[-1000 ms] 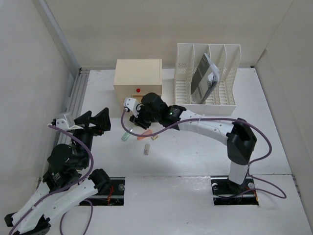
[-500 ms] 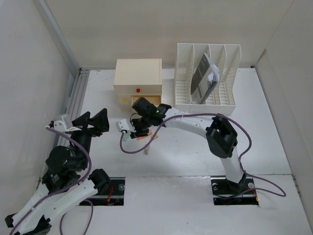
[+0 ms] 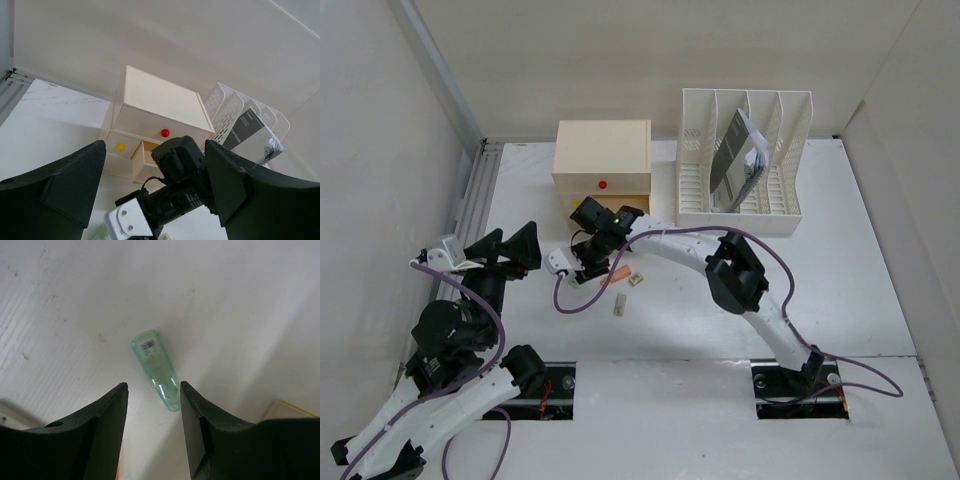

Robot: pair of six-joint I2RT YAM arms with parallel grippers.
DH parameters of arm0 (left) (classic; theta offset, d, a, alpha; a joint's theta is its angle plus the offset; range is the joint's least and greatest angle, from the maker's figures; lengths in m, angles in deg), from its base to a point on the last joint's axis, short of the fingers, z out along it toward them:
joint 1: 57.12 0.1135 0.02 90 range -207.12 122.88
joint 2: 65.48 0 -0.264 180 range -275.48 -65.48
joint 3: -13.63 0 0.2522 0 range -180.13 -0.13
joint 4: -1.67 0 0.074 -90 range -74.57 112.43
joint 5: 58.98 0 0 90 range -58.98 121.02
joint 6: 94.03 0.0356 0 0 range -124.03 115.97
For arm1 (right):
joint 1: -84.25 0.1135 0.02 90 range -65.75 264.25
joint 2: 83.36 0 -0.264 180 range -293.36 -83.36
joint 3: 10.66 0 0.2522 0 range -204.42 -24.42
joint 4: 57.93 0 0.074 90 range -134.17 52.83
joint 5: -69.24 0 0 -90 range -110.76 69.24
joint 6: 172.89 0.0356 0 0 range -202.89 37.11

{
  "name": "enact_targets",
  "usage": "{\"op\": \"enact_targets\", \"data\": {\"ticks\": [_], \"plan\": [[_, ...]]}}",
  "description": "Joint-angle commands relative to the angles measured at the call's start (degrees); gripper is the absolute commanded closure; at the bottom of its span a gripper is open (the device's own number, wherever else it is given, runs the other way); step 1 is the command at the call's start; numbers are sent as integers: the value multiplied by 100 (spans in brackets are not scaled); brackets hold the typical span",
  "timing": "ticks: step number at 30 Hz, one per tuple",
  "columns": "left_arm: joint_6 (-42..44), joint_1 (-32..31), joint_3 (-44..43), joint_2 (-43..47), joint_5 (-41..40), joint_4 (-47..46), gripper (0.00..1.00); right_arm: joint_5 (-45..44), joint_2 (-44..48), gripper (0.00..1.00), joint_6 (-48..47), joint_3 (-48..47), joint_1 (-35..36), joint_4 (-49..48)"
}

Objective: Organize the desk

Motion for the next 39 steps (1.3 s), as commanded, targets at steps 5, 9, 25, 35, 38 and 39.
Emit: {"op": "enact_targets", "data": {"ticks": [5, 9, 25, 35, 38, 39], "plan": [[96, -16, 36, 44, -35, -258, 22, 317, -338, 47, -567, -720, -4, 748], [96, -16, 36, 44, -35, -258, 22, 317, -461, 46, -567, -774, -4, 801], [96, -16, 36, 44, 123, -311, 22, 204, -1076, 42, -330, -1521, -4, 854], [96, -16, 36, 97, 176, -311, 22, -52, -1243, 38, -268, -1696, 49, 1205], [96, -16, 36, 97, 176, -311, 22, -52, -1296, 38, -321, -1696, 49, 1573], [96, -16, 36, 97, 176, -311, 22, -52, -1296, 38, -382, -1696, 101, 1688]]}}
